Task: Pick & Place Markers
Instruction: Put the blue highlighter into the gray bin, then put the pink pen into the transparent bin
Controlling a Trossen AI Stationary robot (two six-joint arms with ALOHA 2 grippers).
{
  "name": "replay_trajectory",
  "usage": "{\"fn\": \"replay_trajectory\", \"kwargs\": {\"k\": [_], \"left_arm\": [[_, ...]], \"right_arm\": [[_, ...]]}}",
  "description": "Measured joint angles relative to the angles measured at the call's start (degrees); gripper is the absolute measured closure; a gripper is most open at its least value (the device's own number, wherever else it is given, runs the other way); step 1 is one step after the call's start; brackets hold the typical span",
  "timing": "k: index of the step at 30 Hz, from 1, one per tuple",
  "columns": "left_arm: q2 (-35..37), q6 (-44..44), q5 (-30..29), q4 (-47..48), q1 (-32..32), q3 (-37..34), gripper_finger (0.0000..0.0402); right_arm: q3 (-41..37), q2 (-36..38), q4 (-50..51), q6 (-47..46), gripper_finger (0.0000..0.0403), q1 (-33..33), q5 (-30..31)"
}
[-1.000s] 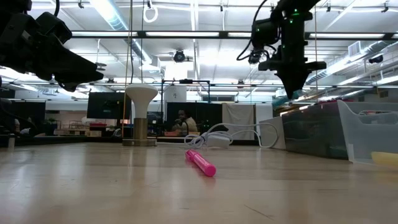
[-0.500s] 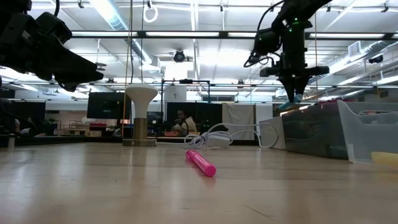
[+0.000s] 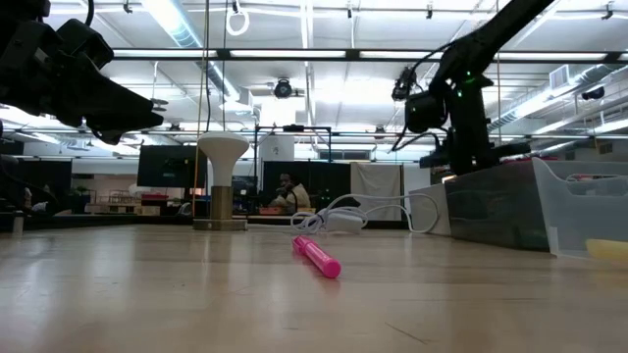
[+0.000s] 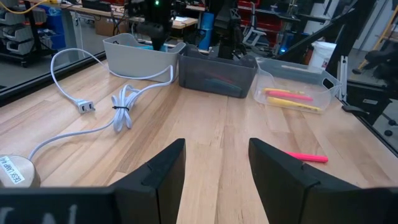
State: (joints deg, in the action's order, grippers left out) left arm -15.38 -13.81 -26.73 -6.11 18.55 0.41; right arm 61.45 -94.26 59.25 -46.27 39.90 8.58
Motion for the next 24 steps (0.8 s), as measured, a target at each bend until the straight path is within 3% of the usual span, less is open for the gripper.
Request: {"fn": "replay_trajectory", "kwargs": {"k": [11,24], "left_arm": [[0.0,0.0,0.0,0.0,0.0,0.0,0.0218],[0.0,0.0,0.0,0.0,0.0,0.0,0.0218]], "right_arm": [[-0.5,-4.7,-1.9,2.8,0.0343,2.8,-2.3],[-0.5,-4.6,-1.8,3.3,0.0233,2.9,-4.6]]}}
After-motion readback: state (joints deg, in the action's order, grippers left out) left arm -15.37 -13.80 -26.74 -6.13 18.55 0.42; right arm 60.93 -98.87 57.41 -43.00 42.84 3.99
